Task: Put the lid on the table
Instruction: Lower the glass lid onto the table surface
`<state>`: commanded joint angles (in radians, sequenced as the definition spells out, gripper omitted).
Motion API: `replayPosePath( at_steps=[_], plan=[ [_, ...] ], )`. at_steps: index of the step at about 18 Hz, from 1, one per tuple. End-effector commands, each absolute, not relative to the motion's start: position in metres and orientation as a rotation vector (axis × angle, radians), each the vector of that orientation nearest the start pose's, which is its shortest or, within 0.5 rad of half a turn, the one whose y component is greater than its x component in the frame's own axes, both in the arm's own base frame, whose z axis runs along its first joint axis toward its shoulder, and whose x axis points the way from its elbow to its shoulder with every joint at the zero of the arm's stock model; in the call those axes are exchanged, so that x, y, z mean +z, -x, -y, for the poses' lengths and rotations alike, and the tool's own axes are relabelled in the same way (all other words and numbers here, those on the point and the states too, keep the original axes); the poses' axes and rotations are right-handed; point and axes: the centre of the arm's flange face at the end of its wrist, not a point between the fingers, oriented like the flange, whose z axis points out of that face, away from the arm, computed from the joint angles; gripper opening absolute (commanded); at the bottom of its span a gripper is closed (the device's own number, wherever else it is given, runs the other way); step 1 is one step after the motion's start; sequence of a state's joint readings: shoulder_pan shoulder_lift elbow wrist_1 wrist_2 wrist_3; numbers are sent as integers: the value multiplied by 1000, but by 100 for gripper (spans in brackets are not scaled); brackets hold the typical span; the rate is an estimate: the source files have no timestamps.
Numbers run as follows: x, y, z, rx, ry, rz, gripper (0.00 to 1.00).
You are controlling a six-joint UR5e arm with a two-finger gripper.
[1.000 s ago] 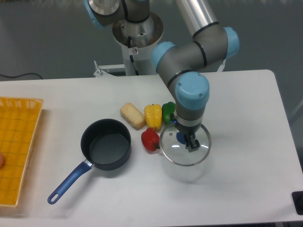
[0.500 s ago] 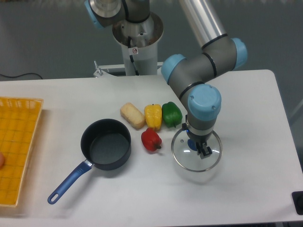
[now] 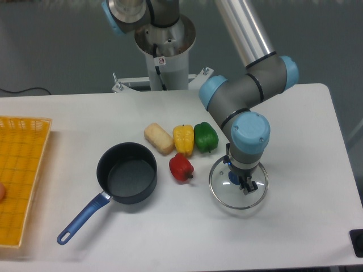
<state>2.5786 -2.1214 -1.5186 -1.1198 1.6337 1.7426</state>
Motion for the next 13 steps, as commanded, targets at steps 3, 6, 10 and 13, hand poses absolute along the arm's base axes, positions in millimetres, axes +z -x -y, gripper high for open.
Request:
replayPosePath(
  at_steps=[3,6,10,13],
  plan=[
    [229,493,-460,-63,2999,-1152,62],
    [223,494,-462,-47,3003,-1137,62],
    [220,495,-462,-55,3004,-1132,62],
    [218,494,-462,-62,3007,-1123,62]
  ],
)
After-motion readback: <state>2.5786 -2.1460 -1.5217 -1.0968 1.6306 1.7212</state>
